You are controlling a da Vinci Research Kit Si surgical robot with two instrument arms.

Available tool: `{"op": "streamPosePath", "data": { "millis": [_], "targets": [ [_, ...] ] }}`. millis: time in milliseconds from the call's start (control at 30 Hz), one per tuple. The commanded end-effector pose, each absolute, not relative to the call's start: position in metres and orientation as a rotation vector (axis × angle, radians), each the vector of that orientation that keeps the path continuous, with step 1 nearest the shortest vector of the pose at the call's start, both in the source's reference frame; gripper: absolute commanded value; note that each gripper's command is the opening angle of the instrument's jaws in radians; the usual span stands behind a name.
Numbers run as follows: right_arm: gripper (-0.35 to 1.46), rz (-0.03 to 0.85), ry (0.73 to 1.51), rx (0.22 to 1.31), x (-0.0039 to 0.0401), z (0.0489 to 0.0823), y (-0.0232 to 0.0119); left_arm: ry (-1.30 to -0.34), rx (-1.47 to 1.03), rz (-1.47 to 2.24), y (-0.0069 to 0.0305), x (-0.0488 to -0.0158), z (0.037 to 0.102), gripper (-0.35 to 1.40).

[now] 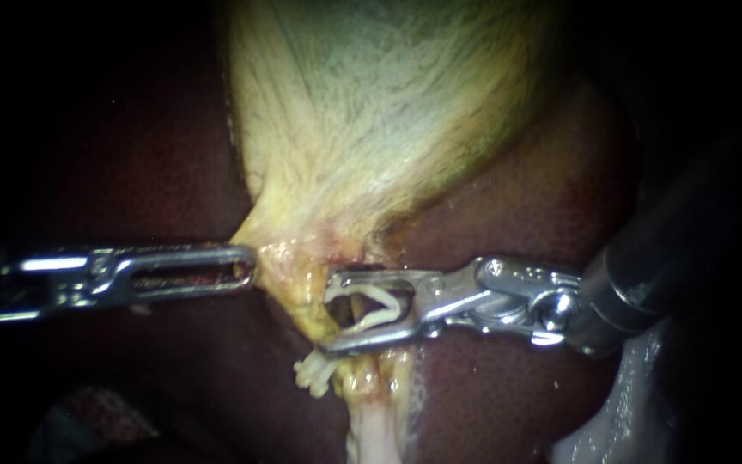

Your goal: Clipping third clip left tube

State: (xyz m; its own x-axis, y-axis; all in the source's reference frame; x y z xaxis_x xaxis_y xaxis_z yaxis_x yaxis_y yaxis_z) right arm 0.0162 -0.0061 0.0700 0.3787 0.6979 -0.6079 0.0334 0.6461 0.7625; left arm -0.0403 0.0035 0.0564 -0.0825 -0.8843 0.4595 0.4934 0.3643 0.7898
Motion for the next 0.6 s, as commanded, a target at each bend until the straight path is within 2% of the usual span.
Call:
{"op": "streamPosePath", "data": {
  "millis": [33,367,600],
  "targets": [
    [0.55,0.484,1.118,0.783,0.0164,0.0698,-0.0062,-1.16,0.435,-1.205,0.0035,-0.0404,0.0564,-0.35],
    [0.54,0.453,1.138,0.864,0.0182,0.0689,-0.0077,-1.153,0.439,-1.199,0.0033,-0.041,0.0567,-0.35],
    [0.52,0.434,1.124,0.926,0.0189,0.0692,-0.0092,-1.153,0.439,-1.199,0.0034,-0.0413,0.0568,-0.35]
  ]
}}
